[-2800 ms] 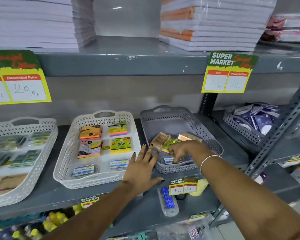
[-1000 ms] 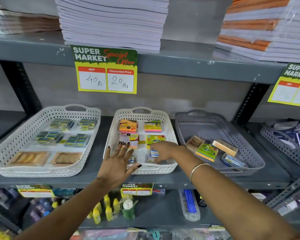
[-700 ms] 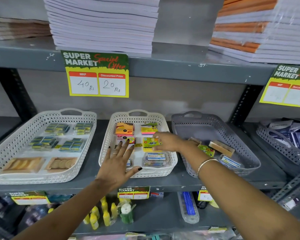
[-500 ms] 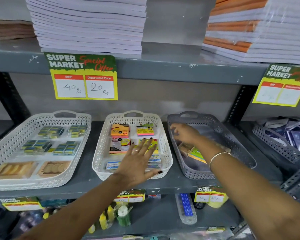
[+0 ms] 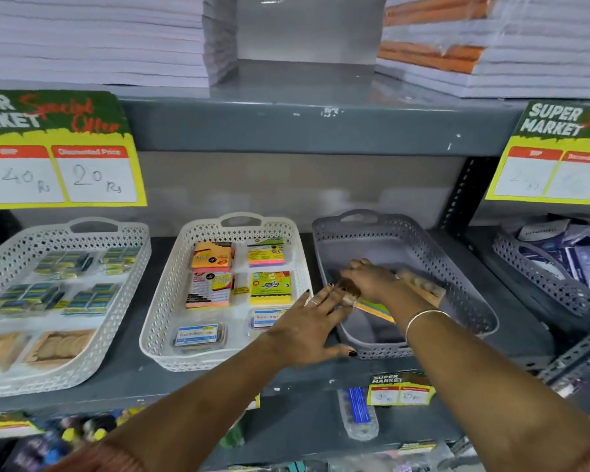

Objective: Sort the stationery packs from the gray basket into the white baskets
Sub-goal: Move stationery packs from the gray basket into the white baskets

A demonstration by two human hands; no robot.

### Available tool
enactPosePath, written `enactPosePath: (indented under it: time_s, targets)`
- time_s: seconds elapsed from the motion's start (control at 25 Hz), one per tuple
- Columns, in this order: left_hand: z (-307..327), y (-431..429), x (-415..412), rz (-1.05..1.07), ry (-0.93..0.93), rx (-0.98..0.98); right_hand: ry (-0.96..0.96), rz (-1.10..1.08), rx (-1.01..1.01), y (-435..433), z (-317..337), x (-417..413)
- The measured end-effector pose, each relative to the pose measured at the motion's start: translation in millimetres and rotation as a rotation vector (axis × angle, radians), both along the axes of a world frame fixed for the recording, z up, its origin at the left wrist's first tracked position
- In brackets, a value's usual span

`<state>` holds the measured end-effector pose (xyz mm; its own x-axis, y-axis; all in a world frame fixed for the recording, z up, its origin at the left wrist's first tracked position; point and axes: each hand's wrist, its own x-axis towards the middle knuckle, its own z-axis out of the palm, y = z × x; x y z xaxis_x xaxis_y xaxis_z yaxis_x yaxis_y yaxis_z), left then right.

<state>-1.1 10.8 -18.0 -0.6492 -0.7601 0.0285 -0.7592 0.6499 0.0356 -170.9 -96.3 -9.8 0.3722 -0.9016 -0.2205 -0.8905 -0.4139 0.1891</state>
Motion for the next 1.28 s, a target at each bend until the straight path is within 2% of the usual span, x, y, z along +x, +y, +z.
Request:
enactPosePath:
  time_s: [0.28,0.48,0.72,0.84,0.92,1.08,1.28]
  targets:
    - [-3,0,-1,0.011,0.027,-0.009,-0.058,0.012,0.018,-9,4,-11]
    - [-2,0,-1,0.019,0.035,0.001,-0.174,-0.111,0.047,-11,13,-15]
    - [12,5,21,0.065,0.072,-0.05,-0.291,-0.181,-0.069,-14,50,0]
    - [29,14,72,0.164,0.094,-0.112,-0.299,0.036,-0.229,-5,79,40]
    - [38,22,122,0.256,0.092,-0.168,-0.258,0.122,-0.201,1,97,78]
    - [44,59,243,0.426,0.059,-0.236,-0.354,0.155,-0.152,15,117,178]
    - [25,123,375,0.611,-0.06,-0.137,-0.428,0.281,-0.058,65,93,322]
